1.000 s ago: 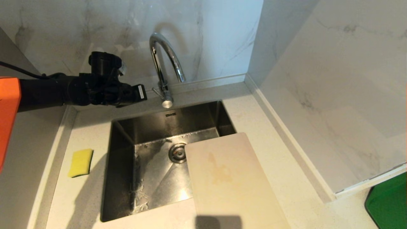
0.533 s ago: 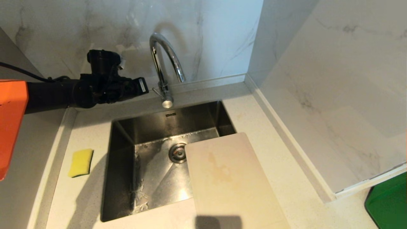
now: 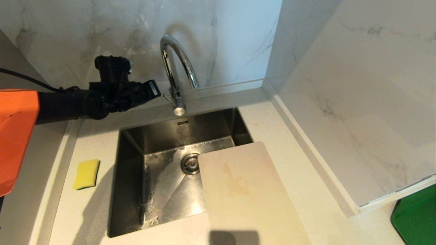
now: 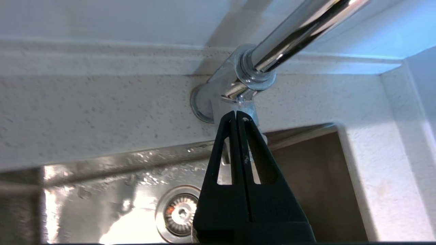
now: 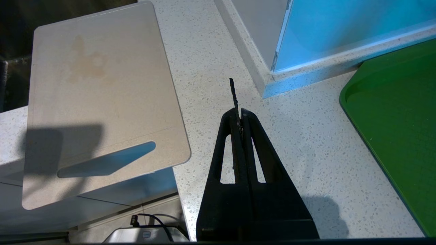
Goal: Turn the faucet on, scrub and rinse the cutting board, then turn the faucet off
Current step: Turn on the tap
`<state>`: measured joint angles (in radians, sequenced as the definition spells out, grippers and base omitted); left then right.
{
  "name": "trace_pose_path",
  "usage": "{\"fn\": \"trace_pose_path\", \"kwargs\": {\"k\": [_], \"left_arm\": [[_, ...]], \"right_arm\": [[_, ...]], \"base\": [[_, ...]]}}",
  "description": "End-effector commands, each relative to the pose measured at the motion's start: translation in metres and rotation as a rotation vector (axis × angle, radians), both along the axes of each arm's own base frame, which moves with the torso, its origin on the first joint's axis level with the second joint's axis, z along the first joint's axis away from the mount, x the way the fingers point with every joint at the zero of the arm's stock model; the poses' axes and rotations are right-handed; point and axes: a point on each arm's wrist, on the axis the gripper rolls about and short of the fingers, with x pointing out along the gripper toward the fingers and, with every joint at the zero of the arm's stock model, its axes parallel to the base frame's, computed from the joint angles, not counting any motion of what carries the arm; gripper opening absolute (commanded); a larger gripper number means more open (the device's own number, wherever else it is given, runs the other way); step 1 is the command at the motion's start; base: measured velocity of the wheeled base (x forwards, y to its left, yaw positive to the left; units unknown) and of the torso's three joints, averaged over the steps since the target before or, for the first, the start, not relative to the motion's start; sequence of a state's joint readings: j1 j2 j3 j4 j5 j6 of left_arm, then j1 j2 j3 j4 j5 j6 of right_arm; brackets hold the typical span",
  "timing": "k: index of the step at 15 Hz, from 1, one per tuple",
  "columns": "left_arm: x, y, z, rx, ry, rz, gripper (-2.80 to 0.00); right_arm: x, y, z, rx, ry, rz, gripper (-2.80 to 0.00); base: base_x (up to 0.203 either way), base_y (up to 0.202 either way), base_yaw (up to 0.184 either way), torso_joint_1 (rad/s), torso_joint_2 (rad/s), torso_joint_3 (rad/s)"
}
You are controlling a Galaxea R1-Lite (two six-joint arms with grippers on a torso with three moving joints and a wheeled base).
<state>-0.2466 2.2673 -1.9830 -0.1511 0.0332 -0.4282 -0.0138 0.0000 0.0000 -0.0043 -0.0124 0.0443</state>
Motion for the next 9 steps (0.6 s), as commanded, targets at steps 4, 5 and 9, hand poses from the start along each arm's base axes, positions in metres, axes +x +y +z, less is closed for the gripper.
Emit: {"fn": "trace_pose_path", "kwargs": {"k": [4,5,9], "left_arm": [[0.0047,-0.0022,-0.0070,-0.048,0.008,-0.028,-2.80],[0.0056,-0.0026,-0.0078,-0.053,0.002,-0.036,-2.80],[0.0075,-0.0032,-0.0072,-0.058,-0.028,-0.042,-2.80]], "right_arm": [[-0.0001,0.0000,0.0000,0.001,-0.002,0.000,-2.80],[-0.0001,0.0000,0.0000,0.000,-0.002,0.000,-2.80],[-0.0001,0.0000,0.0000,0.000,-0.002,-0.001,-2.80]], "base": [[0.000,0.000,0.000,0.000,0.00,0.000],[0.000,0.000,0.000,0.000,0.00,0.000],[0.000,0.000,0.000,0.000,0.00,0.000]]}}
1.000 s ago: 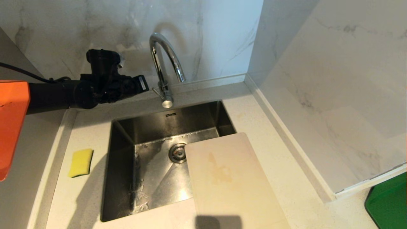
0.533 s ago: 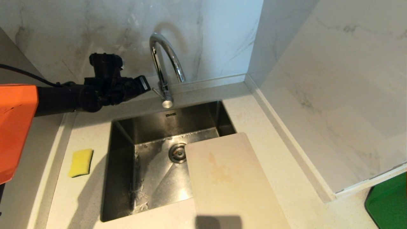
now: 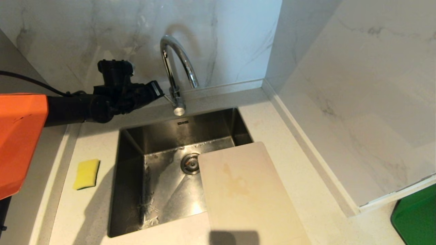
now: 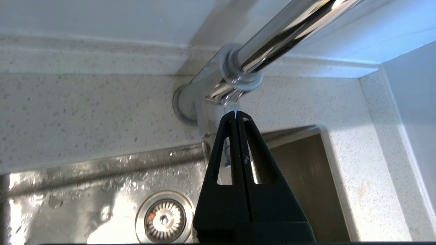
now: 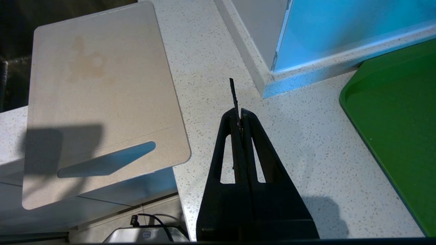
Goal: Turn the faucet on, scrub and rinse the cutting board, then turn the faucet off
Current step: Turn on the tap
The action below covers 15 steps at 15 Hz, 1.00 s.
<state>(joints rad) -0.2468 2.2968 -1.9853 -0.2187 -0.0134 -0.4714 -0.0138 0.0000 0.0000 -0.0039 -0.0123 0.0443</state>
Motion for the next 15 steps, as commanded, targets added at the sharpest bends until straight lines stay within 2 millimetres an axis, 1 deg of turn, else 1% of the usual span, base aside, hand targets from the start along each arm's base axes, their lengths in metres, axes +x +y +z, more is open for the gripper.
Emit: {"fn": "trace_pose_path", "kwargs": {"k": [1,10,15], "left_arm": [[0.000,0.000,-0.001,-0.002,-0.002,0.000,-2.80],[0.007,-0.002,-0.010,-0.011,-0.020,-0.006,-2.80],[0.008,-0.003,-0.012,-0.025,-0.008,-0.053,-2.80]], "right_arm": [[0.000,0.000,0.000,0.000,-0.002,0.000,-2.80],[0.000,0.000,0.000,0.000,-0.002,-0.001,-2.80],[0.000,0.000,0.000,0.000,-0.002,0.000,-2.80]], "base": [[0.000,0.000,0.000,0.000,0.00,0.000],[0.000,0.000,0.000,0.000,0.00,0.000],[0.000,0.000,0.000,0.000,0.00,0.000]]}}
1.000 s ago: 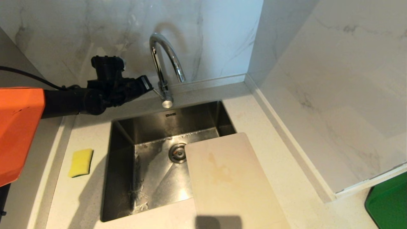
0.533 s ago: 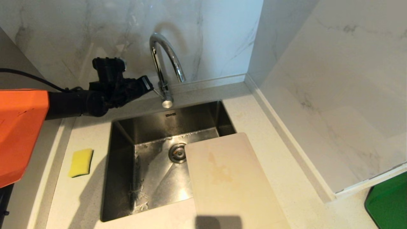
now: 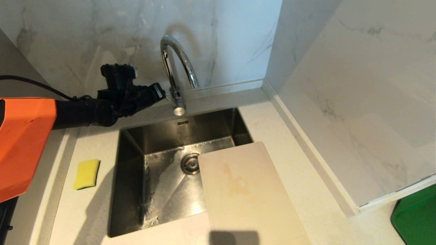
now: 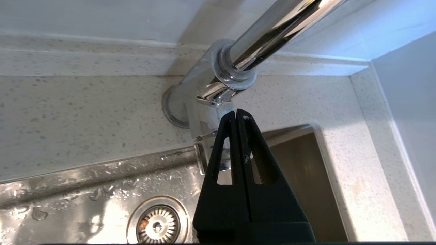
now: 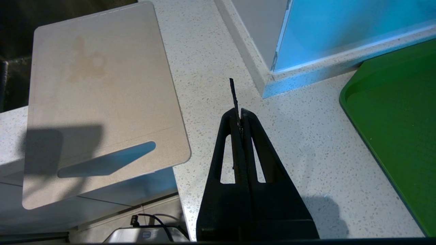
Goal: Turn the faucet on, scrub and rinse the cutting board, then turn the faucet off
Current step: Turn on the tap
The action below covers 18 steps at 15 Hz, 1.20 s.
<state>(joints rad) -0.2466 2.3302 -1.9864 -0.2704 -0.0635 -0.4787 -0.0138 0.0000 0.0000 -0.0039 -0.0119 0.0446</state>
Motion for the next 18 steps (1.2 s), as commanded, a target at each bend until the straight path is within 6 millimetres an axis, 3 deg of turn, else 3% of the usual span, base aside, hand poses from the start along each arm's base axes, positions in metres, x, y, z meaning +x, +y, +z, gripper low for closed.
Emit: {"fn": "trace_pose_path", "kwargs": {"k": [1,12,16,18], "left_arm": [[0.000,-0.001,-0.001,-0.022,0.016,-0.007,-2.80],[-0.019,-0.012,0.011,-0.090,0.136,-0.023,-2.80],[-0.017,-0.009,0.002,0.038,0.118,0.017,-2.80],[-0.025,-0.001,0.017,0.073,0.101,0.027,-2.80]], "right_arm": [[0.000,0.000,0.000,0.000,-0.002,0.000,-2.80],[0.000,0.000,0.000,0.000,-0.002,-0.001,-2.80],[0.000,0.000,0.000,0.000,-0.002,0.000,-2.80],[0.000,0.000,0.000,0.000,-0.002,0.000,-2.80]], "base": [[0.000,0.000,0.000,0.000,0.00,0.000],[0.000,0.000,0.000,0.000,0.00,0.000],[0.000,0.000,0.000,0.000,0.00,0.000],[0.000,0.000,0.000,0.000,0.00,0.000]]}}
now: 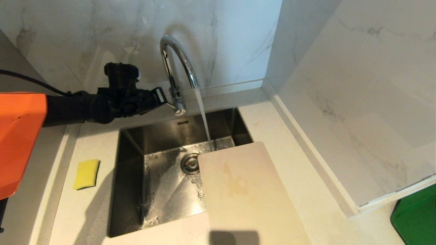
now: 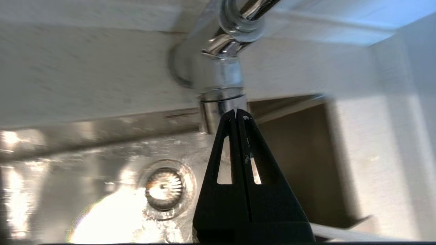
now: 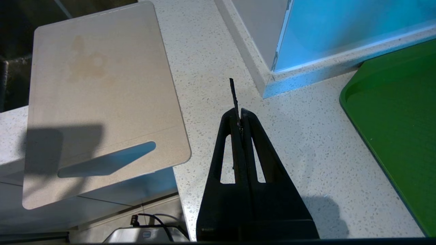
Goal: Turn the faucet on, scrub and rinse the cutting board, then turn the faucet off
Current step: Turn on the tap, then pick up the cleaning cloth
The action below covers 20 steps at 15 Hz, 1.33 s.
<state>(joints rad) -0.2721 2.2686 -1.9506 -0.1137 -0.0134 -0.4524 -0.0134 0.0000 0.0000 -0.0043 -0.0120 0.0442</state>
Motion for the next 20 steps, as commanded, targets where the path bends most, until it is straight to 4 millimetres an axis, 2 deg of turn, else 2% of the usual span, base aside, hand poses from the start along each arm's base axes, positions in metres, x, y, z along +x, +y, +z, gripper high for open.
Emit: {"fn": "trace_pose_path", "kwargs": {"k": [1,6,9,11,13,15,17,20], "left_arm": [[-0.015,0.011,0.019,0.037,0.021,0.007,-2.80],[-0.079,0.030,0.061,0.167,0.236,-0.024,-2.80],[-0.131,0.051,0.075,0.335,0.398,-0.064,-2.80],[-0.158,0.063,0.069,0.385,0.509,-0.070,-2.80],[-0.171,0.073,0.062,0.386,0.565,-0.044,-2.80],[-0.177,0.089,0.051,0.390,0.627,-0.001,-2.80],[-0.180,0.109,0.031,0.421,0.723,0.072,-2.80],[-0.189,0.130,0.004,0.467,0.843,0.120,-2.80]], "right_arm": [[0.000,0.000,0.000,0.000,-0.002,-0.001,-2.80],[0.000,0.000,0.000,0.000,-0.002,-0.001,-2.80],[0.000,0.000,0.000,0.000,-0.002,-0.001,-2.80],[0.000,0.000,0.000,0.000,-0.001,-0.001,-2.80],[0.000,0.000,0.000,0.001,-0.002,-0.002,-2.80],[0.000,0.000,0.000,0.000,-0.002,-0.001,-2.80],[0.000,0.000,0.000,0.002,-0.002,-0.001,-2.80],[0.000,0.000,0.000,0.000,-0.002,-0.001,-2.80]], "base": [[0.000,0.000,0.000,0.000,0.00,0.000],[0.000,0.000,0.000,0.000,0.00,0.000],[0.000,0.000,0.000,0.000,0.00,0.000],[0.000,0.000,0.000,0.000,0.00,0.000],[0.000,0.000,0.000,0.000,0.00,0.000],[0.000,0.000,0.000,0.000,0.00,0.000],[0.000,0.000,0.000,0.000,0.00,0.000],[0.000,0.000,0.000,0.000,0.00,0.000]]}}
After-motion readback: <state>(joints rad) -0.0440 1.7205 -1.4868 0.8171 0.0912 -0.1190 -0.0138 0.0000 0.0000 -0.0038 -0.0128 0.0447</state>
